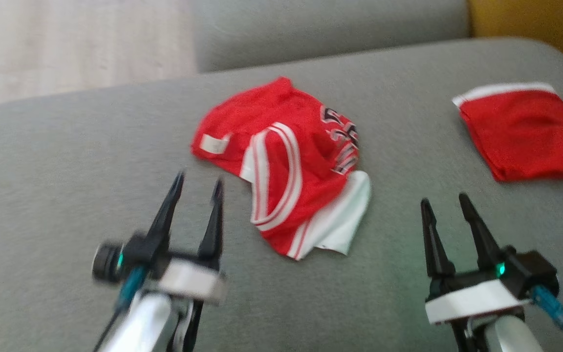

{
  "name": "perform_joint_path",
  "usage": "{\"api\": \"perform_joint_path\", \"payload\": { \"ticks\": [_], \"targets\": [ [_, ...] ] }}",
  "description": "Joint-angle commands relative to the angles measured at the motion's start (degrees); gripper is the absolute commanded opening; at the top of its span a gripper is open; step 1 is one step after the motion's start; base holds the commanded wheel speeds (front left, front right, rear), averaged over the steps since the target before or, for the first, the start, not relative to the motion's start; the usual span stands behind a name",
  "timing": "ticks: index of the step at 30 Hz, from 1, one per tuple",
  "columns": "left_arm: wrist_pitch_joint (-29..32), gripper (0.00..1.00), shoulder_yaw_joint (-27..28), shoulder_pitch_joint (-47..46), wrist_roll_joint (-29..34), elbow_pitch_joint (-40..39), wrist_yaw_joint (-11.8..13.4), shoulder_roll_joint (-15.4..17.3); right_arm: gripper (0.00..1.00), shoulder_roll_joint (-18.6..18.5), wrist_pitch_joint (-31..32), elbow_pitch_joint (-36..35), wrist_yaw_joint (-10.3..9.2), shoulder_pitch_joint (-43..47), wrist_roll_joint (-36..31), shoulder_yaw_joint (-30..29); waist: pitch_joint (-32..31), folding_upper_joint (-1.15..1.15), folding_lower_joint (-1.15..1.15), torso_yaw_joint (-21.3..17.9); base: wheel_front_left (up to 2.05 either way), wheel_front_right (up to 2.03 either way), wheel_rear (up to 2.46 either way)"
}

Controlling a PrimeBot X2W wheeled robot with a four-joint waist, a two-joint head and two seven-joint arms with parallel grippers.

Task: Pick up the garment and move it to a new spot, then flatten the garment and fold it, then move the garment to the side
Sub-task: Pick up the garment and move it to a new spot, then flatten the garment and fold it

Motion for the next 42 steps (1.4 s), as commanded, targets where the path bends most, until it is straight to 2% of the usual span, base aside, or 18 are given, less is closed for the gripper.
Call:
{"api": "perform_joint_path", "payload": {
  "ticks": [1,8,13,17,21,31,42],
  "targets": [
    [-0.4,1.0,4.2,-0.2,1.2,-3.4,0.3,0.2,1.0,0.0,-0.1,-1.4,0.37,-0.3,0.3,1.1,-4.2,-0.01,0.02,4.4,0.0,0.0,0.0],
    [-0.5,1.0,15.0,13.3,6.5,-12.0,0.4,-2.5,1.0,0.0,-0.1,-0.7,0.37,3.3,0.5,-0.2,-7.5,-0.01,0.02,7.8,0.0,0.0,0.0],
    [-0.5,1.0,22.3,21.1,10.1,-18.3,-2.2,-5.4,1.0,0.0,-0.1,0.0,0.37,5.5,1.2,-0.2,-9.4,-0.01,0.02,8.0,0.0,0.0,0.0],
    [-0.5,1.0,25.6,26.0,12.8,-18.5,-4.9,-6.8,1.0,0.0,-0.1,0.8,0.37,6.4,1.3,0.8,-10.5,-0.01,0.02,7.6,0.0,0.0,0.0],
    [-0.5,1.0,27.1,28.4,15.6,-17.7,-6.8,-7.9,1.0,0.0,-0.1,1.0,0.37,6.9,1.5,1.0,-11.6,-0.01,0.02,7.5,0.0,0.0,0.0],
    [-0.5,1.0,27.6,29.8,21.5,-15.6,-6.0,-8.7,1.0,0.0,-0.1,1.9,0.37,7.9,2.3,1.3,-12.7,-0.01,0.02,7.9,0.0,0.0,0.0],
    [-0.5,1.0,27.7,29.6,22.6,-14.2,-5.8,-9.0,1.0,0.0,-0.1,2.0,0.37,7.9,2.7,0.9,-12.2,-0.01,0.02,7.7,0.0,0.0,0.0]
  ]
}}
